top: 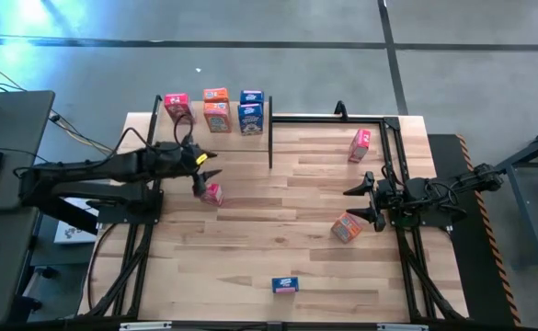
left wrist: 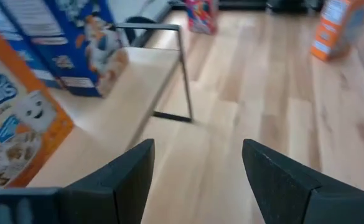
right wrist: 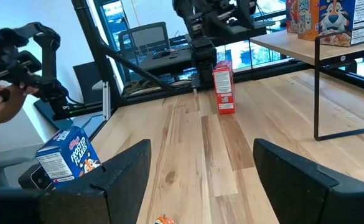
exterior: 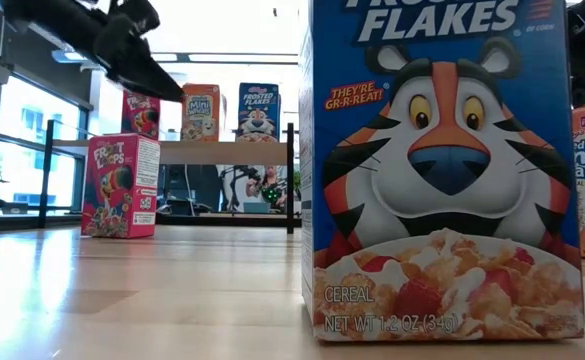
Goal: Stack cereal on shelf
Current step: Put the left red cereal box on the the shelf aligned with the other red cereal box
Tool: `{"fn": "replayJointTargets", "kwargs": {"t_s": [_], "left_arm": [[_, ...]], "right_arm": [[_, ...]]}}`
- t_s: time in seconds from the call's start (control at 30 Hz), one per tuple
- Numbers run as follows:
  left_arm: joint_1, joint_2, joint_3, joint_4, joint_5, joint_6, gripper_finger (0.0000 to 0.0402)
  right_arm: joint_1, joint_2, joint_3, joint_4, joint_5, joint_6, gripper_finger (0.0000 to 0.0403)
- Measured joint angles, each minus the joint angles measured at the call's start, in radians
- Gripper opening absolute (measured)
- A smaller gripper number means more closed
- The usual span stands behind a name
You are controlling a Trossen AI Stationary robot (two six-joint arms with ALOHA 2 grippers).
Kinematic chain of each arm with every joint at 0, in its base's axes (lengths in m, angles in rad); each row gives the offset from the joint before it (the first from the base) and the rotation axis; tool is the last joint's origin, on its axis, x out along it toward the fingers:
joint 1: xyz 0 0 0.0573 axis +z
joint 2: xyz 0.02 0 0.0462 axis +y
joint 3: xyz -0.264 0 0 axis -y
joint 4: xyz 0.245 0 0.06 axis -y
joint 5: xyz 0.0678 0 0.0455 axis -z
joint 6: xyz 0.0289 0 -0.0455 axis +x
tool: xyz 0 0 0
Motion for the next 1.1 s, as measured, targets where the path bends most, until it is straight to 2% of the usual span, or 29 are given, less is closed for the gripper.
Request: {"fn": "replayJointTargets", "kwargs": {"t_s": [0.23, 0.4, 0.67, 0.97, 1.1], "left_arm": [[-0.066, 0.033, 0.132, -0.262, 0.078, 0.022, 0.0235], [-0.094, 0.073, 0.183, -0.389, 0.085, 0.022, 0.0235], [-0.107, 0.121, 0.191, -0.435, 0.104, 0.031, 0.0238], [-0.107, 0.183, 0.191, -0.467, 0.094, 0.03, 0.0295], [-0.107, 0.216, 0.191, -0.483, 0.092, 0.029, 0.0303]], "right_arm": [[0.0, 0.0, 0.0, 0.0, 0.0, 0.0, 0.0275], [0.0, 0.0, 0.0, 0.0, 0.0, 0.0, 0.0275], [0.0, 0.0, 0.0, 0.0, 0.0, 0.0, 0.0275], [0.0, 0.0, 0.0, 0.0, 0.0, 0.0, 0.0275], [0.0, 0.0, 0.0, 0.0, 0.0, 0.0, 0.0275]]}}
